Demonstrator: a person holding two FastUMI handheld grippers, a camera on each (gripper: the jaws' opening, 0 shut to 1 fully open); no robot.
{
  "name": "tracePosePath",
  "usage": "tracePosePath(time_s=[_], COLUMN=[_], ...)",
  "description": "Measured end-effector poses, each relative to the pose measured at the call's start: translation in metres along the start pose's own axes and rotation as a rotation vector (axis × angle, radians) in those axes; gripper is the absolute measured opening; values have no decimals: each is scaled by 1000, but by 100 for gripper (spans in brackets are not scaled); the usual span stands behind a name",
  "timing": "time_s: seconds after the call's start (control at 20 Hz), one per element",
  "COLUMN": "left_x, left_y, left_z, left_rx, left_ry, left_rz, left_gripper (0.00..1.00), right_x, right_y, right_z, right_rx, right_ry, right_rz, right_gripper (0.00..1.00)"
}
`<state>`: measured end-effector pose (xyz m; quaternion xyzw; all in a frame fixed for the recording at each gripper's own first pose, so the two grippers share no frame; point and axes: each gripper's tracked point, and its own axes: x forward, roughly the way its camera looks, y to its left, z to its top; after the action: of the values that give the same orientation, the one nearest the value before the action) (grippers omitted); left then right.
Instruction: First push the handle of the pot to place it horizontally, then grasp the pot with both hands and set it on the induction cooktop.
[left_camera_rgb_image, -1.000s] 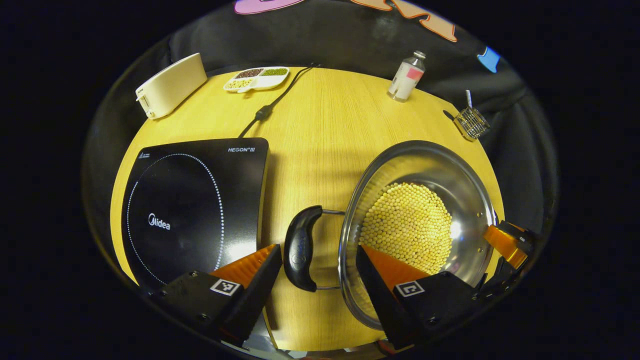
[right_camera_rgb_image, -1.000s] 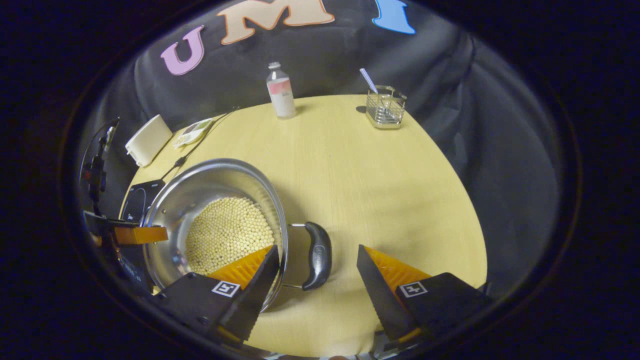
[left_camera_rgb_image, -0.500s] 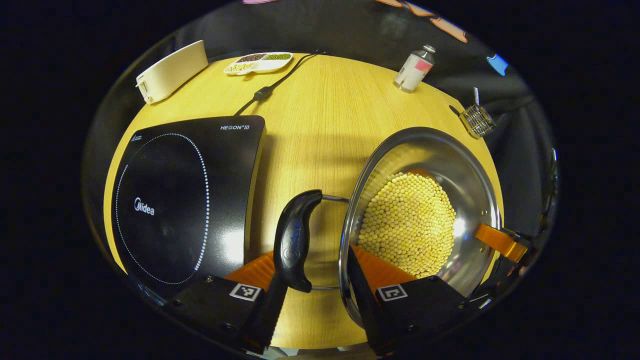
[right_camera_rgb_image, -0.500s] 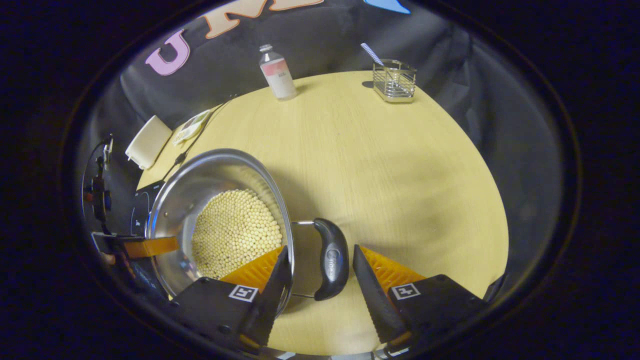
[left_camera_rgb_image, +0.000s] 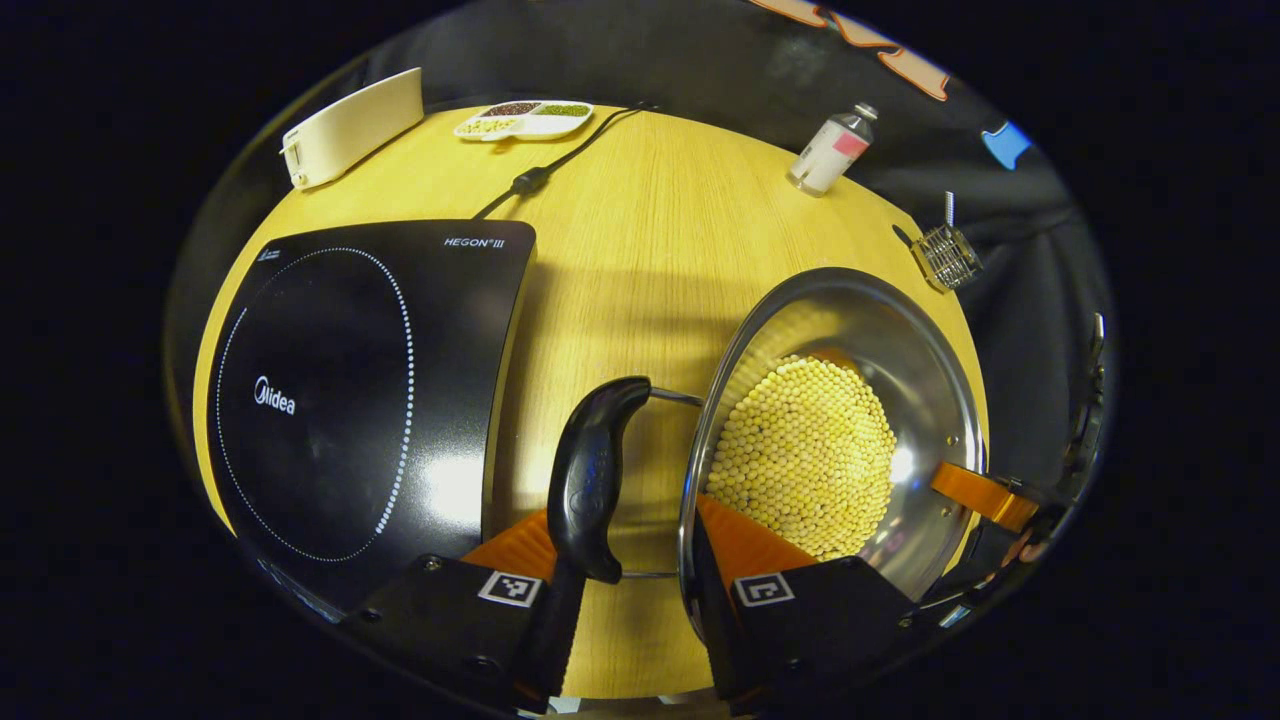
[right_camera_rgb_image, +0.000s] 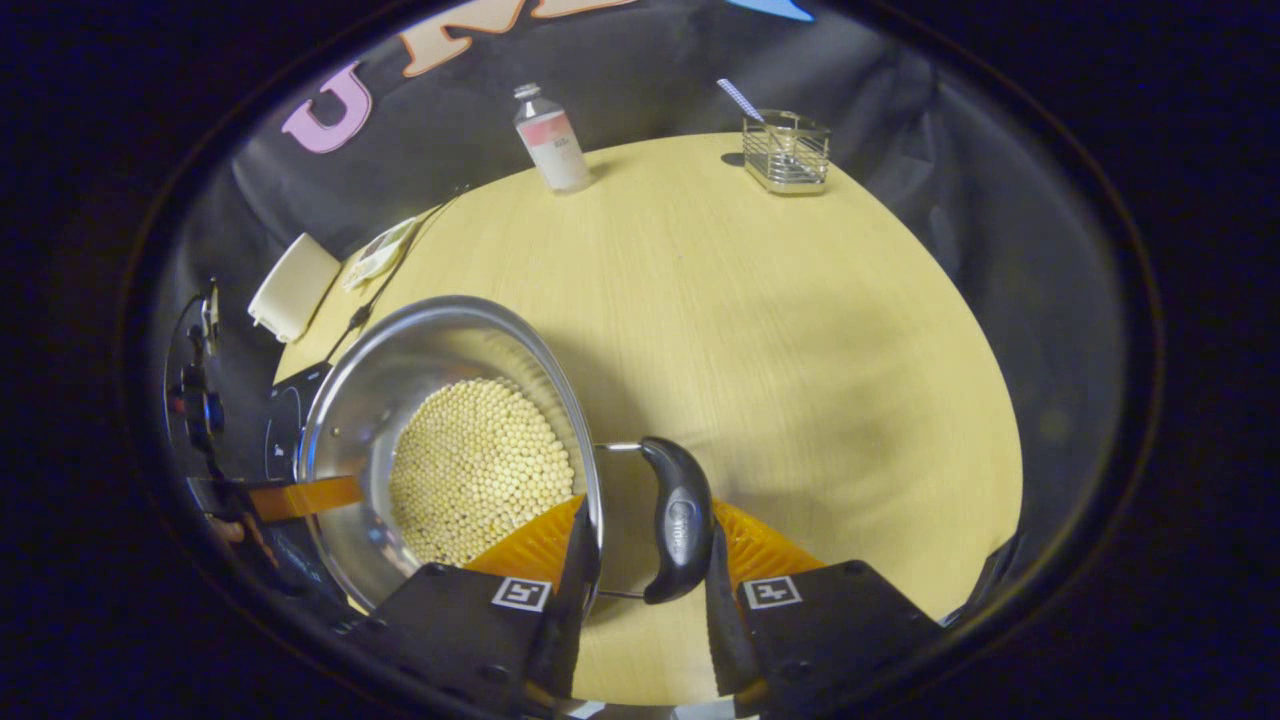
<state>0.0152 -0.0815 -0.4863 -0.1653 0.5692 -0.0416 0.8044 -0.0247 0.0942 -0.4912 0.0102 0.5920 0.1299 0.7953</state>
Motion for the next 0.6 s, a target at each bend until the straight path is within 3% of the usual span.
tracePosePath(time_s=[0.05,0.3,0.45,0.5,0.6], left_x=[-2,-9,-10,-11,-13], left_y=[0,0,3,3,2], left_z=[2,7,7,7,10], left_rx=[10,39,28,26,34], left_ry=[-10,-35,-46,-47,-68], left_rz=[0,0,-1,-2,-9], left_gripper=[58,55,54,53,53], right_x=[-1,-5,-14,-16,-18], right_y=[0,4,6,7,7], right_z=[1,0,-7,-6,-2], right_rx=[0,12,3,7,5], right_ry=[-8,-20,-29,-38,-63], right_rz=[0,3,1,0,-2], right_gripper=[51,51,47,41,41])
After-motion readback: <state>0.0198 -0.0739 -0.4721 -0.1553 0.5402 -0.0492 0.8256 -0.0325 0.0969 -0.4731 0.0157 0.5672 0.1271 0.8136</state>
